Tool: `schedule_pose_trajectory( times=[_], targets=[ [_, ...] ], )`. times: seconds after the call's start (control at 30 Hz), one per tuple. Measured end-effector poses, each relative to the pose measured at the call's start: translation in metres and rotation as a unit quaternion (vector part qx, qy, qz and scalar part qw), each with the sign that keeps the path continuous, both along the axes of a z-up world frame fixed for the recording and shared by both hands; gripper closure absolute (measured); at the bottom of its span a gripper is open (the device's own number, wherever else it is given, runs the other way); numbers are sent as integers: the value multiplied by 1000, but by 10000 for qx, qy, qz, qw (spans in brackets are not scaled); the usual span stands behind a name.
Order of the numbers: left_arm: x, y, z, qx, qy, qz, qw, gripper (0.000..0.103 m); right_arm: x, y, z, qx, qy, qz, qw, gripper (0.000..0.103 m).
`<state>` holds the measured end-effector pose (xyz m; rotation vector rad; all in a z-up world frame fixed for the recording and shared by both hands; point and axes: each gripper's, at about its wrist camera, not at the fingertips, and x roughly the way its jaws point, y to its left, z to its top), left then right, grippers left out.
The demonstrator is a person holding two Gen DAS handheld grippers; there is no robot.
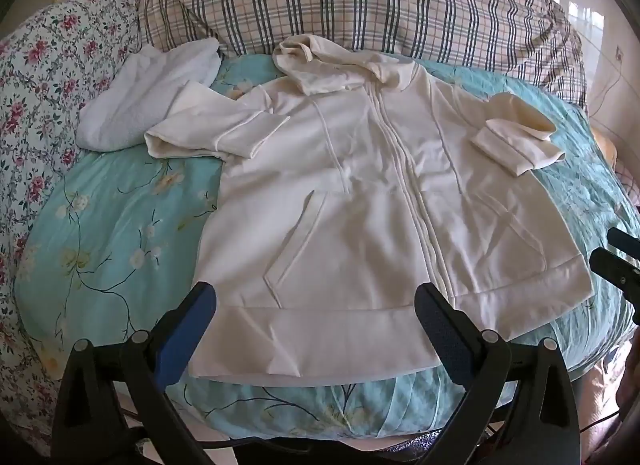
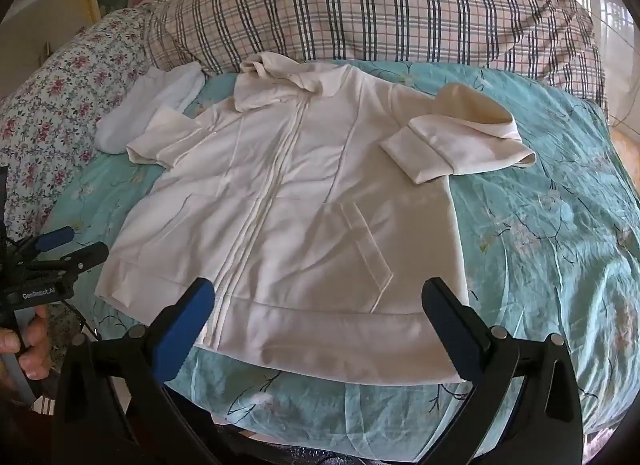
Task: Fold large clothes
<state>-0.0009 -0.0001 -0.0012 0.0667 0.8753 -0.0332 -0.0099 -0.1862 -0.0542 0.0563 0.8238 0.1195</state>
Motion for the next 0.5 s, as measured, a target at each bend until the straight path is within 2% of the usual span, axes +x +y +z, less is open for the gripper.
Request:
schedule_pose_trajectory(
  times=[0.13,0.17,0.37,0.5],
  targets=[
    [-1,0,-1,-15,-17,24,10000,3,-2,1,0,-8,-15,13,10000,0],
    [-1,-1,-2,-21,-12,30,10000,3,-2,0,0,92,-133,6,9999,0],
    [9,5,2,-82,0,25,10000,3,1,0,-2,-41,5,30,10000,0],
    [9,4,0,-79,7,37,10000,3,2,1,-2,59,5,36,10000,0]
  ],
)
